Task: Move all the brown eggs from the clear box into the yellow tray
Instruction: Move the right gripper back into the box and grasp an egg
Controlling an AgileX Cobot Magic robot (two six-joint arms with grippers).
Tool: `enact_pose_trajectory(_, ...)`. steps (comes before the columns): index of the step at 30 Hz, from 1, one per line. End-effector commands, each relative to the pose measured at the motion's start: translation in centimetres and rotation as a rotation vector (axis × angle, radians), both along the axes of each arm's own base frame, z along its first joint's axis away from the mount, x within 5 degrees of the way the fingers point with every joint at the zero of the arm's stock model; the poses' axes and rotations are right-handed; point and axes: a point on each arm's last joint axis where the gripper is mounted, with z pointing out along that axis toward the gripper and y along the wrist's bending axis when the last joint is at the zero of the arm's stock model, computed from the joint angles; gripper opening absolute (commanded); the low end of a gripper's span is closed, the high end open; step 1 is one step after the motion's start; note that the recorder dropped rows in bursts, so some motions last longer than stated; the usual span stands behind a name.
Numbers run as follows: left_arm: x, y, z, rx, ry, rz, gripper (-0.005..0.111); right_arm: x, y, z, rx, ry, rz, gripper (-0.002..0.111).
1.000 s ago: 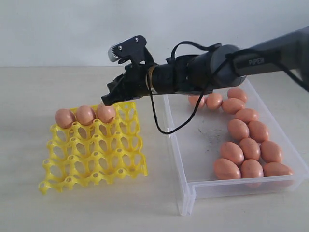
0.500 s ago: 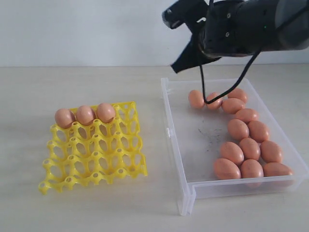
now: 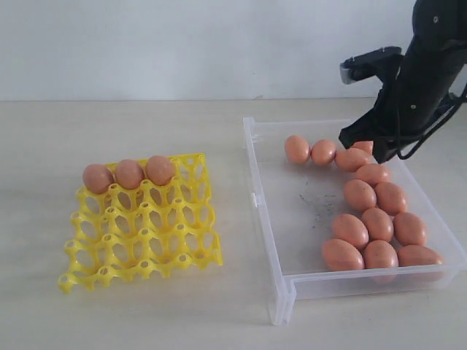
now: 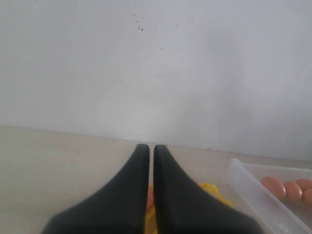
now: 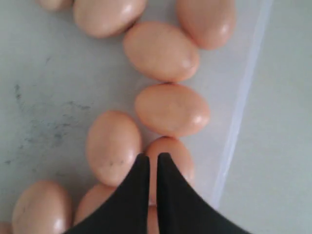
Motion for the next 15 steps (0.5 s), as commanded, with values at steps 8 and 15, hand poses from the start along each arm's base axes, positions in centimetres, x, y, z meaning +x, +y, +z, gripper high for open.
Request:
enact_pose_trajectory(8,0.0,0.0,0.3,-0.019,-0.018,-0.001,0.004,-0.1,1.0,-2.8,0.120,0.151,0.040,0.059)
enact_pose_trajectory(15,0.0,0.0,0.3,-0.019,-0.018,-0.001,0.004,0.6,1.1,-3.9,0.124,0.122,0.021,0.059)
